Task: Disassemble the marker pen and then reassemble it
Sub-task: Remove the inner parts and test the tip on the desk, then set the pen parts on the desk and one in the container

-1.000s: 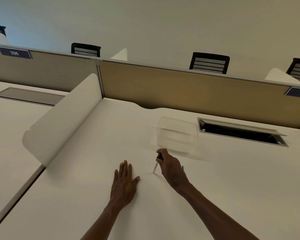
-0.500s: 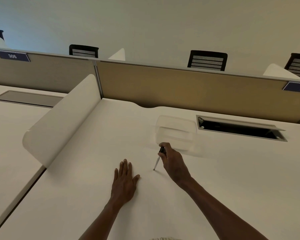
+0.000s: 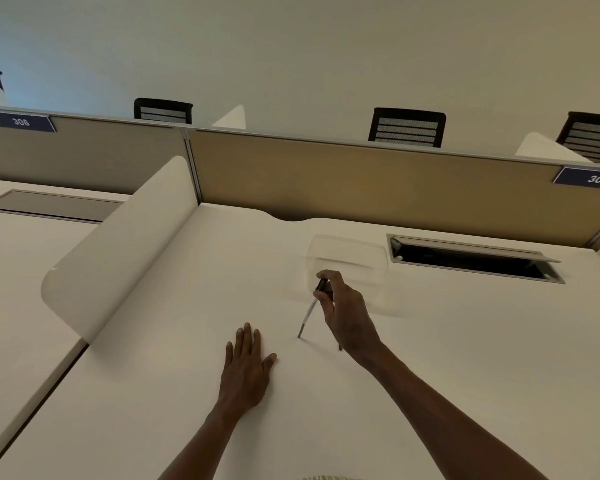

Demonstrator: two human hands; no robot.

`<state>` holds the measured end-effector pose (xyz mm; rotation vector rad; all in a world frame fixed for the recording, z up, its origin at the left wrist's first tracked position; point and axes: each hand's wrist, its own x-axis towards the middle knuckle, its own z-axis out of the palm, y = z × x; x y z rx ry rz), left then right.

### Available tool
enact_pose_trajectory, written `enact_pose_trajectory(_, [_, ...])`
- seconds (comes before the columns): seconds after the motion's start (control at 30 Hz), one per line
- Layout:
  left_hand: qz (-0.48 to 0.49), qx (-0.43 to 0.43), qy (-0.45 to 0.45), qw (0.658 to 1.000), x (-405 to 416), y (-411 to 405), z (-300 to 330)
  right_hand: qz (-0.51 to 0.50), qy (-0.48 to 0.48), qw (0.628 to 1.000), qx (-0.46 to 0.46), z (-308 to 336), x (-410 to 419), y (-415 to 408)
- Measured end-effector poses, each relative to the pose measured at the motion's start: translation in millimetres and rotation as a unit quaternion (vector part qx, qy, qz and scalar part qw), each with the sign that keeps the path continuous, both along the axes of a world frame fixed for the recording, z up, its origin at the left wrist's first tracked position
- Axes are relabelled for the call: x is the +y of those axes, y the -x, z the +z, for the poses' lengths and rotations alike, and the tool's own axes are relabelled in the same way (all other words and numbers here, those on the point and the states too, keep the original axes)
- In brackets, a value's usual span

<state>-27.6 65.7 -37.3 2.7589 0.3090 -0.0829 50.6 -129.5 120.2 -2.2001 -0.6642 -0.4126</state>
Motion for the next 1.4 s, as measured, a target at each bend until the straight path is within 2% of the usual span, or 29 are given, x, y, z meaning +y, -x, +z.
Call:
enact_pose_trajectory(0.3, [0.003, 0.002, 0.011, 1.0, 1, -2, -2, 0.005, -0.008, 0.999, -0.039, 8, 4, -4])
enact_pose_trajectory(1.03, [0.007, 0.02, 0.025, 0.999, -1, -1, 8, 0.003, -0.012, 0.999, -0.03, 7, 1, -5])
enact_pose_trajectory(1.1, [0.012, 0.029, 0.052, 0.998, 0, -5, 11, 0.006, -0.015, 0.999, -0.032, 7, 0, -5])
enact_pose_trajectory(1.2, [0.036, 0.008, 0.143, 0.989, -3, -13, 26, 0.02, -0.013, 0.999, -0.033, 6, 1, -7])
enact_pose_trajectory(1.3, [0.042, -0.076, 0.233, 0.969, -11, -20, 53, 0.033, -0.003, 0.999, -0.031, 3, 5, -8])
enact_pose_trajectory(1.4, [0.025, -0.161, 0.272, 0.948, -18, -27, 80, 0.049, -0.011, 0.998, -0.024, 2, 10, -8])
